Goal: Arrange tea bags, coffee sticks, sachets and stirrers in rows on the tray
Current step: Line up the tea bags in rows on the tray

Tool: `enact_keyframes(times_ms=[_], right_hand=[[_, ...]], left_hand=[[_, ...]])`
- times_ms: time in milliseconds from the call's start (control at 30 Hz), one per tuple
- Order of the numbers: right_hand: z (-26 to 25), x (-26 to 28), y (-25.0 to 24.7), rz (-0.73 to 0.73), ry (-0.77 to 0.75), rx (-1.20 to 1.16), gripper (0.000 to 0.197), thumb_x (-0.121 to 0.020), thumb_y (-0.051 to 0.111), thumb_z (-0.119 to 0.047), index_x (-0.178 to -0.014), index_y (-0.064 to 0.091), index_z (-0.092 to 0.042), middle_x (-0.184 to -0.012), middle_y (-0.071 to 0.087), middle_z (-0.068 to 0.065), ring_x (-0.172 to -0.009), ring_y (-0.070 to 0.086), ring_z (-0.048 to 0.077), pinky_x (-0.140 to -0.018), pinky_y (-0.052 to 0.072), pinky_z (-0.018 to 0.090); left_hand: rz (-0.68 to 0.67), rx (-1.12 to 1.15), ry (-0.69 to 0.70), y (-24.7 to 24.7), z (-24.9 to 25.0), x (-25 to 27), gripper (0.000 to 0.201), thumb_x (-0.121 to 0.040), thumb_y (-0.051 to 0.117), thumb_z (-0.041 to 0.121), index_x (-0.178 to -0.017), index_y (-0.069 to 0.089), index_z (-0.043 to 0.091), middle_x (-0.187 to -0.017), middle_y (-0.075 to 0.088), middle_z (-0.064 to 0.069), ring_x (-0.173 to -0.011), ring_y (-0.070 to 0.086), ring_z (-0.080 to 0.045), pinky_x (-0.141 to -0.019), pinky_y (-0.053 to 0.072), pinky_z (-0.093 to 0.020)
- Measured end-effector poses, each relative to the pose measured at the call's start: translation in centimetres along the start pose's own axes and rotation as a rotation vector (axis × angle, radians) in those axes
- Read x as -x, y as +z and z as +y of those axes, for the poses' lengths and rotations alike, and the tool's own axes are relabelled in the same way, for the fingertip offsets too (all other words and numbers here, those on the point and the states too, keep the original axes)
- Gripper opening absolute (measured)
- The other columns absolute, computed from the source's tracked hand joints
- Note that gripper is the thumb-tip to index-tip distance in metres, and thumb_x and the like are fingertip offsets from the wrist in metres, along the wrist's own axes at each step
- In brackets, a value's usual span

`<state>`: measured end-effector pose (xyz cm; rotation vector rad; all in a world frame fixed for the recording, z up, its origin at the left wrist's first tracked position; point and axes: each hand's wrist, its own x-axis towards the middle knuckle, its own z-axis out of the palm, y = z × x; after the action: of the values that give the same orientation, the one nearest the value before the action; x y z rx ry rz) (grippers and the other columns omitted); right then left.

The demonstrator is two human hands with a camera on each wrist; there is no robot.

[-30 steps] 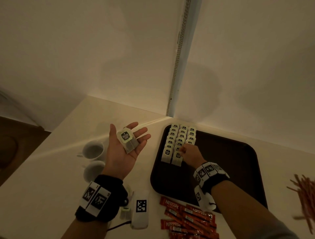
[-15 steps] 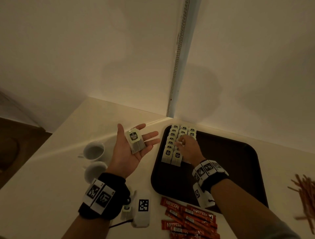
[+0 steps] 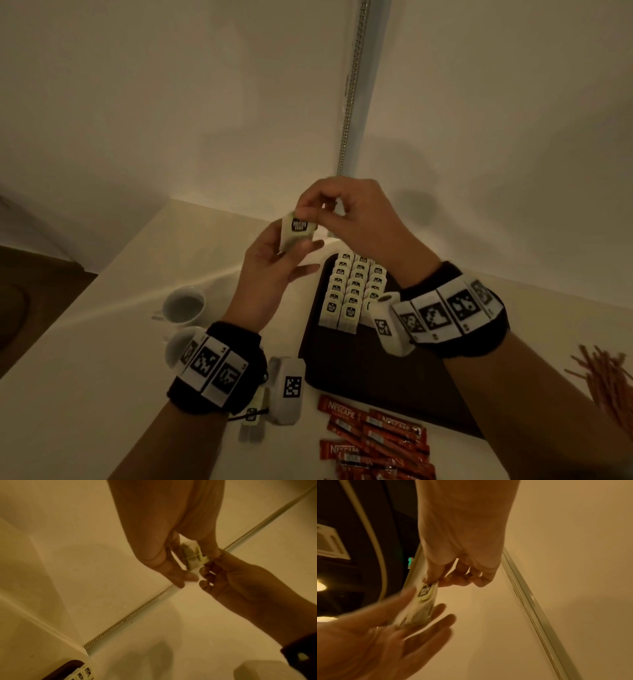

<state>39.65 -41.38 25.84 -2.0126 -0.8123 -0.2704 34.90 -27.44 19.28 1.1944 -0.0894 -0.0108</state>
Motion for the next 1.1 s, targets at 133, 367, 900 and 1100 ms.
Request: enact_keyframes(times_ms=[133, 367, 900, 1100], right_hand=[[-2.6, -0.9, -1.4, 0.056, -0.111, 0.131, 0.014, -0.083, 0.066, -0.027, -0.083, 0.071, -0.014, -0.075, 0.067, -0.005, -0.068, 0.052, 0.005, -0.066, 0.045, 0.025], [-4.7, -1.0, -2.1, 0.107, -0.158, 0.225, 0.019, -0.084, 0.062, -0.031, -0.083, 0.07, -0.014, -0.076, 0.067, -0.003, -0.07, 0.054, 0.013, -0.066, 0.045, 0.03], [-6.5, -1.2, -3.2, -0.05, 0.223, 0.443, 0.012, -0.083, 0.067, -0.029, -0.083, 0.073, -0.018, -0.062, 0.055, -0.018, -0.053, 0.051, -0.007, -0.055, 0.037, 0.001], [-6.1, -0.9, -3.3, -0.064, 0.344, 0.434, 0.01, -0.081, 0.07, -0.028, -0.081, 0.073, -0.018, -0.059, 0.053, -0.017, -0.053, 0.05, -0.003, -0.05, 0.035, 0.003]], left_hand=[[0.062, 0.037, 0.105, 0.9, 0.5, 0.0, 0.015, -0.083, 0.066, 0.018, -0.098, 0.067, 0.019, -0.09, 0.074, 0.003, -0.076, 0.071, -0.014, -0.057, 0.05, -0.018], [0.019, 0.143, 0.125, 2.6, 1.6, 0.2, 0.012, -0.083, 0.066, 0.015, -0.09, 0.073, 0.022, -0.093, 0.074, 0.001, -0.076, 0.07, -0.015, -0.058, 0.05, -0.018], [-0.119, 0.343, -0.11, 3.4, 0.2, 1.9, 0.024, -0.062, 0.077, 0.036, -0.082, 0.077, 0.023, -0.084, 0.072, 0.002, -0.071, 0.066, -0.008, -0.062, 0.052, -0.017], [-0.184, 0.328, -0.146, 3.2, -0.1, 2.1, 0.041, -0.051, 0.088, 0.047, -0.084, 0.077, 0.025, -0.092, 0.073, 0.003, -0.074, 0.067, -0.009, -0.058, 0.05, -0.017]])
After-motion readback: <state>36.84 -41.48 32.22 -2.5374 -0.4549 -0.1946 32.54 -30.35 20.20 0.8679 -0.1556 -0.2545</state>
